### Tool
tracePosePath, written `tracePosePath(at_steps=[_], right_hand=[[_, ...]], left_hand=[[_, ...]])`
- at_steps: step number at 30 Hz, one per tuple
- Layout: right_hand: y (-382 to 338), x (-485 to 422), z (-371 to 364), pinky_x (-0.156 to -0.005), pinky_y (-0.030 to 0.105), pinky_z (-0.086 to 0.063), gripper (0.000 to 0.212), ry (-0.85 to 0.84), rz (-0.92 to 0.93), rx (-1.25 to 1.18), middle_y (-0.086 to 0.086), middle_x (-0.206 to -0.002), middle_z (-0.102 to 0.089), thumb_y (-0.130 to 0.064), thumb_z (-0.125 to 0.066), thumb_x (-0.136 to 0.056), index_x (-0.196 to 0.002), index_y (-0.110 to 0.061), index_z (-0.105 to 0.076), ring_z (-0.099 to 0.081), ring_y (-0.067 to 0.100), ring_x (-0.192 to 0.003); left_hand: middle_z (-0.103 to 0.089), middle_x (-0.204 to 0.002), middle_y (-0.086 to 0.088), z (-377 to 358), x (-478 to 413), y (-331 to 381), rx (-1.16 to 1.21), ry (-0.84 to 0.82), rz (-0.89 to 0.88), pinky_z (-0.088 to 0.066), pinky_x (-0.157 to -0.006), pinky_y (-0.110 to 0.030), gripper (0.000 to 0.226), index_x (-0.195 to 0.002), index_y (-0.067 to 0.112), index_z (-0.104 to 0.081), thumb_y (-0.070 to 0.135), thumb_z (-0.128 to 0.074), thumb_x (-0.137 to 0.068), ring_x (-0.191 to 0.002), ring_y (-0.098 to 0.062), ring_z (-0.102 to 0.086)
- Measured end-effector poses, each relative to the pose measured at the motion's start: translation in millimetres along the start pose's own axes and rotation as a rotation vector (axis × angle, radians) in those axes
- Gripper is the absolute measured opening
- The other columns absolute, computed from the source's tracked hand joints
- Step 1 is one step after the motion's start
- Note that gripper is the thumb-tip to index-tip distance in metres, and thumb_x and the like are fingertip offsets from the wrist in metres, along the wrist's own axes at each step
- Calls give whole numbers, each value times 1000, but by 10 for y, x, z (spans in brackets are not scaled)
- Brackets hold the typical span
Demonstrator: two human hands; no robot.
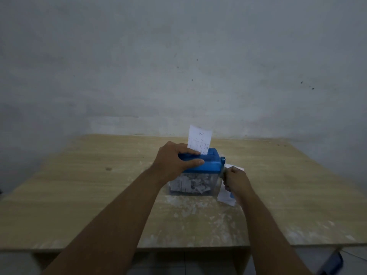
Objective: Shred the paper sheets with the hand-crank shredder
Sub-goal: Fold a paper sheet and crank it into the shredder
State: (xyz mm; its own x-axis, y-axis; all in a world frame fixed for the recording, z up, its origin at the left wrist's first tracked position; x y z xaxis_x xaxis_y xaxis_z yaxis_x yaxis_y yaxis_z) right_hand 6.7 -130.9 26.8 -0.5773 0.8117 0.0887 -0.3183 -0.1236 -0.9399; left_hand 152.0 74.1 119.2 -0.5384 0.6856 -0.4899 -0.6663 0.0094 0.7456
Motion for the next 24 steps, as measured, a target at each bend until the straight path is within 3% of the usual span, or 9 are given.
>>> tracePosePath(at_steps=[3,7,10,14,20,24], right_hand=[[-28,328,116,-65,37,-46,32,121,91,62,12,-73,-61,-28,-57,-101,-76,-9,-58,-54,24,-66],[-233,694,283,-66,37,-44,31,168,116,-99,19,-82,-66,-28,-59,-103,-88,-2,-69,-55,22,-70],[-540,774,415,-67,38,-44,19,126,129,-187,7,-79,-66,-20,-58,-102,-96,-12,-74,-54,18,-69],[-954,644,515,-73,37,-51,20,98,253,-49,5,-88,-71,-22,-56,-105,-100,-17,-75,-59,17,-75],[-1225,156,480,-72,35,-54,27,4,287,13,6,-85,-68,-33,-62,-105,-98,-9,-72,-59,19,-75],[-1067,-120,278,-79,45,-61,28,2,229,119,14,-88,-72,-30,-65,-103,-92,-4,-69,-61,22,-72]], left_hand=[[-78,-116,19,-2,3,0,12,9,14,-59,-83,-16,41,-107,37,-84,57,-93,-71,-102,2,-72],[-78,-115,17,-5,-8,-10,22,19,31,-61,-82,-18,38,-104,37,-85,53,-94,-71,-103,-1,-72],[-78,-114,17,-6,-29,-17,14,16,41,-59,-81,-17,37,-103,36,-85,52,-95,-71,-103,-1,-71],[-79,-108,17,3,-47,-15,23,-17,58,-55,-75,-12,33,-102,33,-86,45,-96,-73,-95,2,-71],[-77,-103,20,1,-53,-5,13,-47,56,-52,-70,-9,32,-104,32,-86,45,-94,-76,-89,6,-70],[-78,-105,18,0,-27,-7,19,-26,48,-56,-73,-11,34,-104,32,-86,46,-94,-74,-90,4,-71]])
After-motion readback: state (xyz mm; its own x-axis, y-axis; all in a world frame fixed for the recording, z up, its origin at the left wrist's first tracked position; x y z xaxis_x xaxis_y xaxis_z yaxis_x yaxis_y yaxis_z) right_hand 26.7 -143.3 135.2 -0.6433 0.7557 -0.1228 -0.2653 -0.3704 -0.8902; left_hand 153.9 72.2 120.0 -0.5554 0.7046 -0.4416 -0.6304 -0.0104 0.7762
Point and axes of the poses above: each hand's wrist, its own x-axis away from the middle knuckle, its own z-axis out of the back of the hand, y = z × x, the point moved 7 cm from there along -x, towards the middle knuckle
